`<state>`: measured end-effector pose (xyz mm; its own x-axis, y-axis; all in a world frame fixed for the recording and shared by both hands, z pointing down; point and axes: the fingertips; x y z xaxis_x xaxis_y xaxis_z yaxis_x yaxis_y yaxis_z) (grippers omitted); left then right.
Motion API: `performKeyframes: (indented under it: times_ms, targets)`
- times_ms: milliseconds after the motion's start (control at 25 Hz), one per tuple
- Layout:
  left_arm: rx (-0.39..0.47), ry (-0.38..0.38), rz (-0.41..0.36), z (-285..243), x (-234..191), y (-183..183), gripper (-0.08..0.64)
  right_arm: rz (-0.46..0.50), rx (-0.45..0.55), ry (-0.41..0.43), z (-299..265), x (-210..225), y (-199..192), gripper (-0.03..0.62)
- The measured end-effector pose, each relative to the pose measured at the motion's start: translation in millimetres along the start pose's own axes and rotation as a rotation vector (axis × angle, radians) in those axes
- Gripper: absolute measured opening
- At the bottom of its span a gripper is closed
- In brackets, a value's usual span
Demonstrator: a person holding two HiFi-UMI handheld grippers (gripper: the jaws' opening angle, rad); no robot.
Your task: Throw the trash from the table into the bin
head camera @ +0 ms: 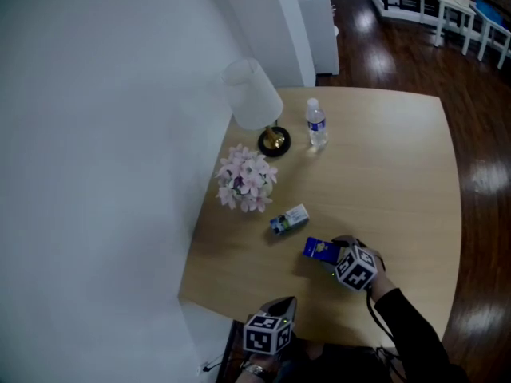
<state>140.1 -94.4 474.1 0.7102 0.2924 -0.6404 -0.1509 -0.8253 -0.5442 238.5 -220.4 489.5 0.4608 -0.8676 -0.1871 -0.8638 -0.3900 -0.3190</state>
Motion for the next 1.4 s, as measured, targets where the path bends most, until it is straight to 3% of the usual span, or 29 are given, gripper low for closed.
performKeyframes:
  times_ms: [280,640,1040,1400]
  targets:
    - [0.044,0.014,0.018,27,-3,-28,0.003,-0.043,0.061,0.009,33,-56,7,0.268]
    - [0.070,0.064,0.081,79,-23,-89,0.003,-0.033,0.069,0.083,50,-148,9,0.267]
    - [0.116,0.129,0.219,120,-67,-153,0.003,0.063,0.053,0.202,23,-244,33,0.267]
    - [0.153,0.223,0.399,169,-122,-231,0.003,0.195,0.002,0.352,-21,-355,56,0.265]
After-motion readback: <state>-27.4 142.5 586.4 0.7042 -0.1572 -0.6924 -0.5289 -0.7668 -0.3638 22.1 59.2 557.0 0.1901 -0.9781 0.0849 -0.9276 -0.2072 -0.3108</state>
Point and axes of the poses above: the fingertips, and each gripper's own axes: z backward along the fingers, x to its right, y out of its top, and after that the axes turned 1 degree about x, right-handed
